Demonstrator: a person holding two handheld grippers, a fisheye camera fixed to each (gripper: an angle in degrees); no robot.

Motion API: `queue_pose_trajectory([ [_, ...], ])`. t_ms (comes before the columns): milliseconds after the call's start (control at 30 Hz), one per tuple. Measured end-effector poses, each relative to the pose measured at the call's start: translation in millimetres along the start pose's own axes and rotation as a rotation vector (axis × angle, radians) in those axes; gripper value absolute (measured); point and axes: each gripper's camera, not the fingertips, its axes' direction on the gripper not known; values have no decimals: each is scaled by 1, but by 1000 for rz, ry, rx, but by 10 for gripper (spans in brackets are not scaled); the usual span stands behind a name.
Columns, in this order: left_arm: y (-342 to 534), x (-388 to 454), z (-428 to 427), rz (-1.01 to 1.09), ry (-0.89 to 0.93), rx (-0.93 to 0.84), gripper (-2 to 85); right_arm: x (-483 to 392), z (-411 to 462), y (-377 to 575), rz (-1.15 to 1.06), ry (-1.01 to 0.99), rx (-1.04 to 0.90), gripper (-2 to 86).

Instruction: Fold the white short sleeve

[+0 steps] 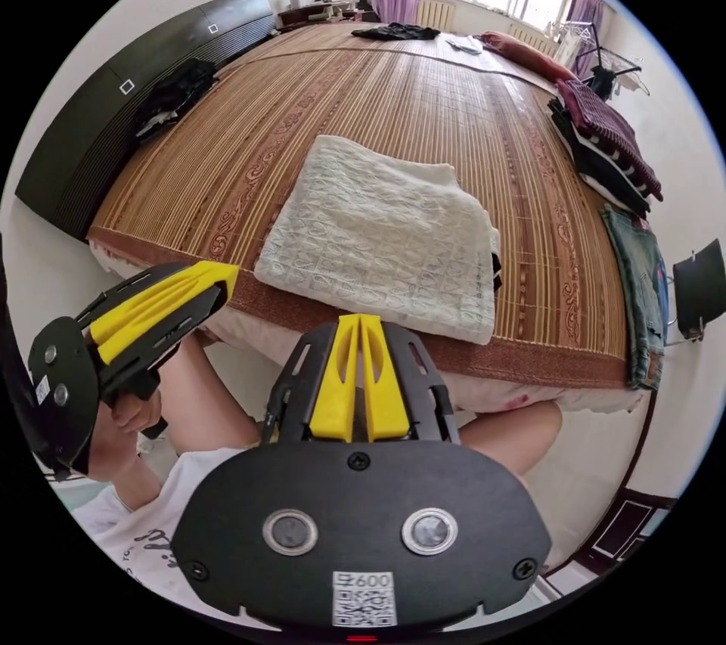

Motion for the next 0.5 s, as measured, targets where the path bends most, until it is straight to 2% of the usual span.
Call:
queue_pose_trajectory([
  [67,2,-1,5,-14,-12,-10,6,-8,3,8,-47,26,-13,-8],
  [167,8,6,5,-16,-130,6,6,-8,-4,19,-67,-31,18,-8],
  [300,18,4,14,-14,-22,7,6,-4,-9,27,-68,-50,38,-8],
  [500,33,3,17,-25,-75,83,7,20,-22,40,11,-34,111,-8],
])
